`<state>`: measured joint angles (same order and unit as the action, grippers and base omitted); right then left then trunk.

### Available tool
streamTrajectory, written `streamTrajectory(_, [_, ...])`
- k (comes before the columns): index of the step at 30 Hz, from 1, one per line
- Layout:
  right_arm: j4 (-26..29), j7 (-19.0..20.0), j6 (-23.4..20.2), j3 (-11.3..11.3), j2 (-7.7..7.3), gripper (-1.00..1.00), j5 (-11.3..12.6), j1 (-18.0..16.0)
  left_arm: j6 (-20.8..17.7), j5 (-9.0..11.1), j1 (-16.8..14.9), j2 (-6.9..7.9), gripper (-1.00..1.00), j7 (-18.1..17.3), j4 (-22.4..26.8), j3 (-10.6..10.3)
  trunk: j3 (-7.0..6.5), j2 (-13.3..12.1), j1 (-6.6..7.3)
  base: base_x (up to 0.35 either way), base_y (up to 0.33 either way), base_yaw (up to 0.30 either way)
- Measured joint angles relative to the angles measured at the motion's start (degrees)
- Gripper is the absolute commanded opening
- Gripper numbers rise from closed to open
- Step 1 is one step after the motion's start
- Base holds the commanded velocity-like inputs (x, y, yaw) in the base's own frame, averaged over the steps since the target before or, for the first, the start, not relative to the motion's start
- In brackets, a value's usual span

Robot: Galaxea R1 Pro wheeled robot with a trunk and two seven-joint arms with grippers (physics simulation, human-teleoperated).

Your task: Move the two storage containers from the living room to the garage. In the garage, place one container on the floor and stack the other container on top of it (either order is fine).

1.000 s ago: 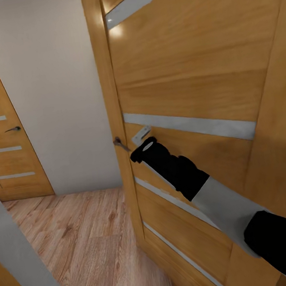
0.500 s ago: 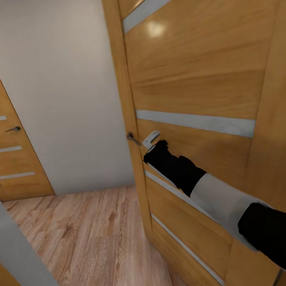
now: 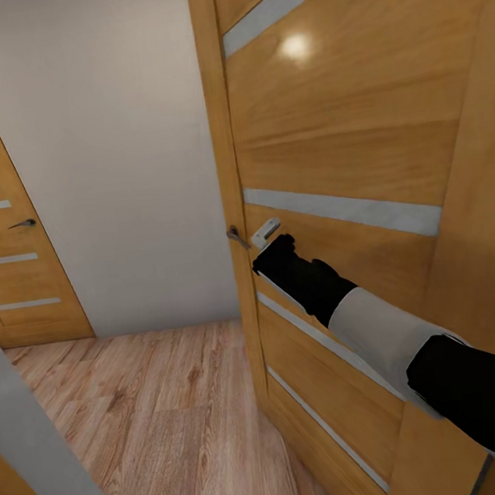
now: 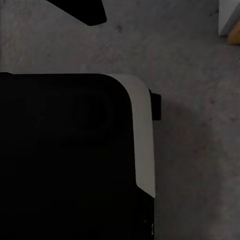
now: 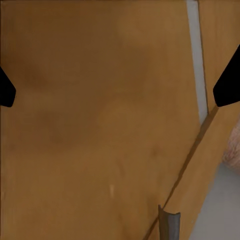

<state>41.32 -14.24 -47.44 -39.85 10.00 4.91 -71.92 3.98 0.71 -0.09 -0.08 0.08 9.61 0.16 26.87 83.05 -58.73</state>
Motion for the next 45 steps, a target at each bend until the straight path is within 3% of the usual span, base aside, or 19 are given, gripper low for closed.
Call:
streamTrajectory(6, [4.2, 0.1, -0.5, 0.1, 0.00, 1.00, -1.0, 0.0, 0.0, 0.1, 0.0, 0.00, 1.00, 0.0, 0.0, 0.2, -0.01, 0.0, 0.00, 0.000, 0.000, 0.000])
streamTrajectory(11, [14.1, 0.6, -2.5, -0.1, 0.00, 1.00, 2.0, 0.4, -0.1, 0.1, 0.0, 0.00, 1.00, 0.0, 0.0, 0.2, -0.01, 0.0, 0.00, 0.000, 0.000, 0.000])
streamTrajectory(16, [19.3, 0.6, -5.6, -0.3, 0.00, 1.00, 3.1, 0.6, 0.0, 0.1, 0.0, 0.00, 1.00, 0.0, 0.0, 0.2, 0.00, 0.0, 0.00, 0.004, 0.000, 0.000])
streamTrajectory(30, [20.2, 0.6, -6.3, -0.3, 0.00, 1.00, 3.3, 0.6, -0.3, 0.1, 0.0, 0.00, 1.00, 0.0, 0.0, 0.2, 0.00, 0.0, 0.02, 0.258, 0.000, 0.000])
streamTrajectory(45, [20.0, 0.7, -6.5, -0.3, 0.00, 1.00, 3.5, 0.6, -0.3, 0.0, 0.0, 0.00, 1.00, 0.0, 0.0, 0.2, 0.00, 0.0, 0.00, 0.014, 0.000, 0.000])
